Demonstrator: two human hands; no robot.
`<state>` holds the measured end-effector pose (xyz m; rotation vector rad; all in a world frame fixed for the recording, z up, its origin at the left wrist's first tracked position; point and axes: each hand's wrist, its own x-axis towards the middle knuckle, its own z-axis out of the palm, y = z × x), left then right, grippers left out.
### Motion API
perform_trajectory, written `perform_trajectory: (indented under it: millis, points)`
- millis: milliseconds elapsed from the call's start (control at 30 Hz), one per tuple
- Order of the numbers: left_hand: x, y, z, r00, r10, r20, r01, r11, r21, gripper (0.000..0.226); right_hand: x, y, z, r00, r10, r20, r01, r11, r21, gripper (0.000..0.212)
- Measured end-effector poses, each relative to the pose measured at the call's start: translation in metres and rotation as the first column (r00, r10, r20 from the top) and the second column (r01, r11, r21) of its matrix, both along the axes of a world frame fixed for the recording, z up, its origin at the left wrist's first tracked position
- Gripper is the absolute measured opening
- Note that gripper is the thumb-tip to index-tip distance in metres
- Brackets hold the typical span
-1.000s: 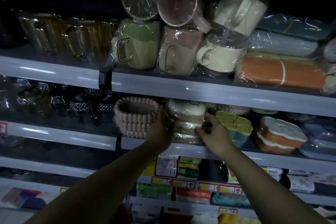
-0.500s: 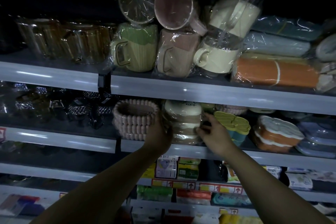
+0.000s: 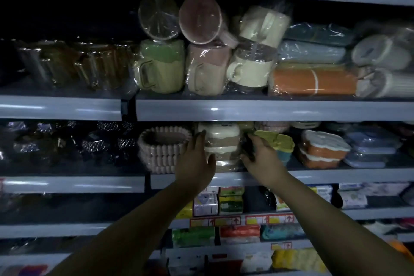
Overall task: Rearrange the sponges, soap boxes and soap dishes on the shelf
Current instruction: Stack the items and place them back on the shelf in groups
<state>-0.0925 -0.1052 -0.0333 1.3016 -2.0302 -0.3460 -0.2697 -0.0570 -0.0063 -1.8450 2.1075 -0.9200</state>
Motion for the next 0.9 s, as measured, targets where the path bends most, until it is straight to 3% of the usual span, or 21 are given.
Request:
perform_trajectory:
  millis: [100, 267, 400, 567, 733, 800, 900]
  points:
    - [-0.006, 0.005, 0.001, 0.991, -0.086, 0.098, 0.091, 0.995, -0.049, 0.060, -0.007, 0.019, -0.003, 0.998, -0.048, -0.042, 0.049, 0.998, 0.026, 0.062]
    - [-0.033, 0.015, -0.014, 0.952, -0.302, 0.054, 0.302, 0.953, 0.000, 0.057, -0.049, 0.034, -0.022, 0.974, -0.167, -0.155, 0.187, 0.973, 0.131, 0.061]
    - [-0.063, 0.020, -0.037, 0.958, -0.242, 0.155, 0.239, 0.970, 0.043, 0.056, -0.086, 0.033, -0.039, 0.957, -0.224, -0.182, 0.249, 0.960, 0.129, 0.063]
    - [-0.123, 0.031, -0.060, 0.995, -0.090, 0.048, 0.076, 0.968, 0.240, 0.053, -0.140, 0.015, -0.052, 0.986, -0.079, -0.146, 0.091, 0.993, 0.077, 0.063]
    - [-0.163, 0.022, -0.067, 1.000, 0.001, 0.028, -0.010, 0.943, 0.334, 0.055, -0.169, -0.002, -0.055, 0.994, 0.076, -0.073, -0.068, 0.992, 0.102, 0.064]
    - [-0.172, 0.020, -0.066, 0.999, 0.041, -0.030, -0.027, 0.931, 0.365, 0.059, -0.173, -0.007, -0.054, 0.993, 0.115, -0.014, -0.113, 0.990, 0.087, 0.063]
    - [-0.178, 0.014, -0.066, 0.997, 0.068, -0.028, -0.050, 0.910, 0.411, 0.063, -0.176, -0.014, -0.053, 0.971, 0.132, 0.198, -0.149, 0.986, 0.074, 0.059]
